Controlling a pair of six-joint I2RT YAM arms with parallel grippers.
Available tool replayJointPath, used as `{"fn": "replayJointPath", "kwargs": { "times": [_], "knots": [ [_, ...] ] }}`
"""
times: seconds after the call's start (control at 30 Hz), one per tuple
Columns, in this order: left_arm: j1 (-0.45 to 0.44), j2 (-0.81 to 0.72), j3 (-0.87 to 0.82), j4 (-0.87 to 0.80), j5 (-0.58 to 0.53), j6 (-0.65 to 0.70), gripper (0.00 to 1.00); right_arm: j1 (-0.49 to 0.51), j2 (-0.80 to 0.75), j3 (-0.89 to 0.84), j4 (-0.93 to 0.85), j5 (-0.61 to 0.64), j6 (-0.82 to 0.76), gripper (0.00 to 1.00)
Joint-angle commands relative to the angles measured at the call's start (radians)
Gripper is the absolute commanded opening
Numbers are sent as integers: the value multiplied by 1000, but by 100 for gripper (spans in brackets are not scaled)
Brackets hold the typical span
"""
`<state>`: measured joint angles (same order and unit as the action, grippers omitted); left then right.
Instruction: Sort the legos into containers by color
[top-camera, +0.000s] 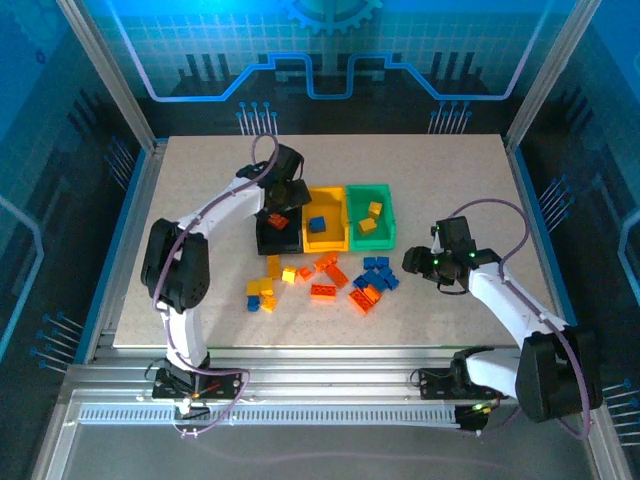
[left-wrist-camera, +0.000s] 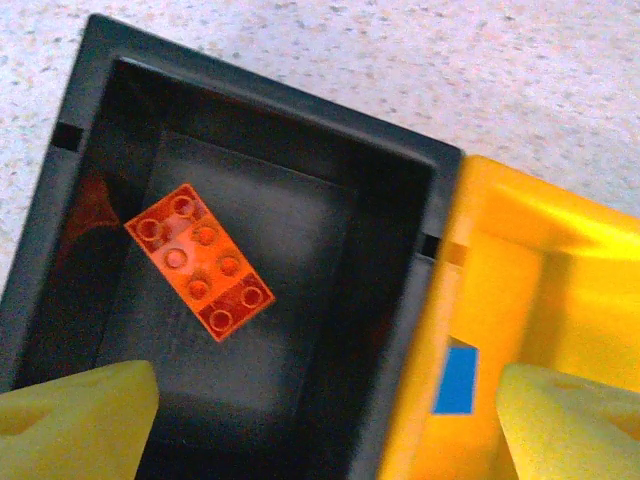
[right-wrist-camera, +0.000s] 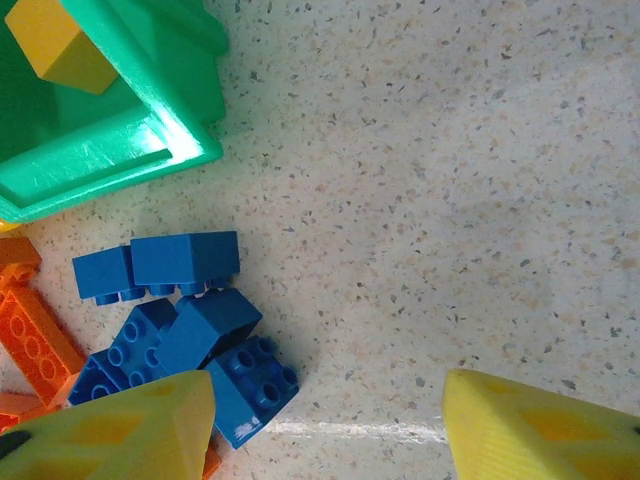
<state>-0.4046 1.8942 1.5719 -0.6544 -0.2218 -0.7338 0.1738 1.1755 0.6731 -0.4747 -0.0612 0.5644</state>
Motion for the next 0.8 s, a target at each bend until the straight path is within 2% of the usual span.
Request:
{"fn": "replayJointPath", "kwargs": {
  "times": [0.0, 0.17, 0.3, 0.4, 0.6, 0.77],
  "knots": [
    [-30, -147, 5, 44, 77, 10, 98, 10, -22, 10, -39, -19, -20, 63],
    [-103, -331, -118, 95, 129, 16, 99, 109, -40, 15, -57, -68, -70, 63],
    [-173, -485, -299, 131, 123, 6, 99, 309, -33, 42, -44, -58, -125, 63],
    [-187, -613, -455, 124, 109, -27, 99, 453, 12, 91, -21, -19, -147, 62],
    [-187, -865, -676, 35, 60, -64, 99, 631, 253, 292, 4, -21, -247, 62],
    [-181, -1024, -766, -25, 43, -88, 99, 679, 484, 455, 10, -53, -285, 62]
  ]
}}
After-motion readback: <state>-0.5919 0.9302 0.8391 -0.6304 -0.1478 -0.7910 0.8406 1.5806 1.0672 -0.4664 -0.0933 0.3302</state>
